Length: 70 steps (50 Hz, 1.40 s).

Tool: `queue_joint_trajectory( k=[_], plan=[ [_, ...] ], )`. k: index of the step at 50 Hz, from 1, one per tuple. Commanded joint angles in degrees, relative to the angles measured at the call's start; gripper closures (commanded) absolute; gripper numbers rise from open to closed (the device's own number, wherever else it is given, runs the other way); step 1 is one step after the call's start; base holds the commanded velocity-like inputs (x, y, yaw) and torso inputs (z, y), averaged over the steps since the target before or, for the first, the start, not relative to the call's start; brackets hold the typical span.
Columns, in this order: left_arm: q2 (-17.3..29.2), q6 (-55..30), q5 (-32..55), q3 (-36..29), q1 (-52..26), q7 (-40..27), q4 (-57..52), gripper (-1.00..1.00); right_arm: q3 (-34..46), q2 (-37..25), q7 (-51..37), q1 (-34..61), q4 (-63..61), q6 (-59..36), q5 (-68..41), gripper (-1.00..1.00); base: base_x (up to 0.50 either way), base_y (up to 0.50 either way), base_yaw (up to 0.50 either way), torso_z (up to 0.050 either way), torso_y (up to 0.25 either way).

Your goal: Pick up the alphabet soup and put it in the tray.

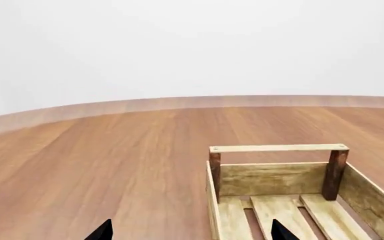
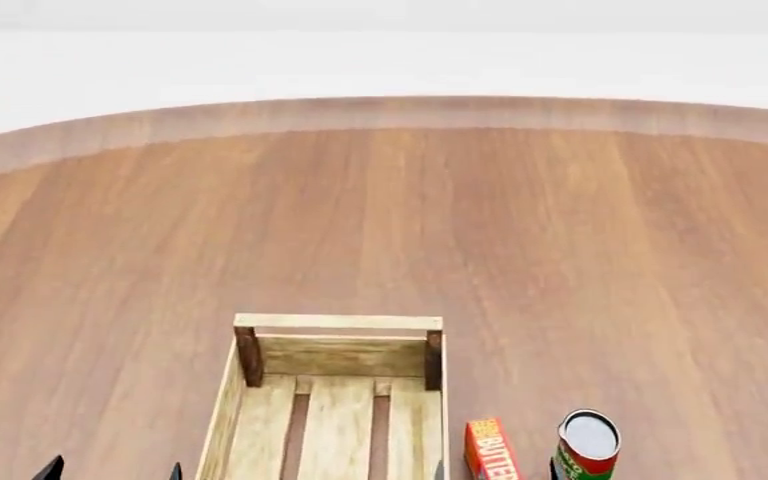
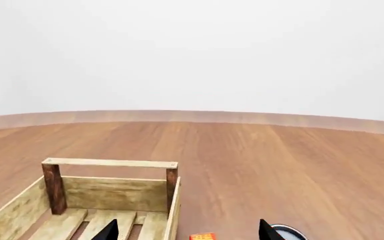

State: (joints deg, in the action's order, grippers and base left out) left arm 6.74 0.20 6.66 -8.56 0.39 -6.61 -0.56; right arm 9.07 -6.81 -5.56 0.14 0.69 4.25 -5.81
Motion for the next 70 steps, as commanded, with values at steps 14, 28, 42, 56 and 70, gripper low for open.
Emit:
queue_joint_trajectory(
  k=[14,28,42,56,70],
  plan=[
    [0.8,-0.7,2.3,-0.8,0.3,-1.1,-0.9,-1.0,-7.8,-1.3,-7.6,-6.1,-21.3,-23.4,-15.2,-1.0,0.0,0.0,0.0,0.0,0.0],
    [1.2,-0.1,2.8,-0.7,0.3,-2.5,-1.2,-1.0,-19.9,-3.5,-18.6,-11.3,-33.9,-32.8,-21.3,-1.0,0.0,0.0,0.0,0.0,0.0],
    [1.8,0.3,3.3,-1.5,0.5,-2.7,-1.4,-1.0,-27.8,-2.0,-26.3,-13.7,-35.1,-32.4,-21.1,-1.0,0.0,0.0,0.0,0.0,0.0],
    [2.2,0.4,3.6,-2.0,0.4,-3.3,-1.3,-1.0,-34.3,-0.1,-31.9,-14.8,-33.5,-31.9,-22.9,-1.0,0.0,0.0,0.0,0.0,0.0],
    [2.6,0.4,4.2,-2.5,0.2,-3.8,-0.9,-1.0,-41.5,1.4,-38.4,-14.2,-35.5,-38.3,-33.5,-1.0,0.0,0.0,0.0,0.0,0.0]
  ],
)
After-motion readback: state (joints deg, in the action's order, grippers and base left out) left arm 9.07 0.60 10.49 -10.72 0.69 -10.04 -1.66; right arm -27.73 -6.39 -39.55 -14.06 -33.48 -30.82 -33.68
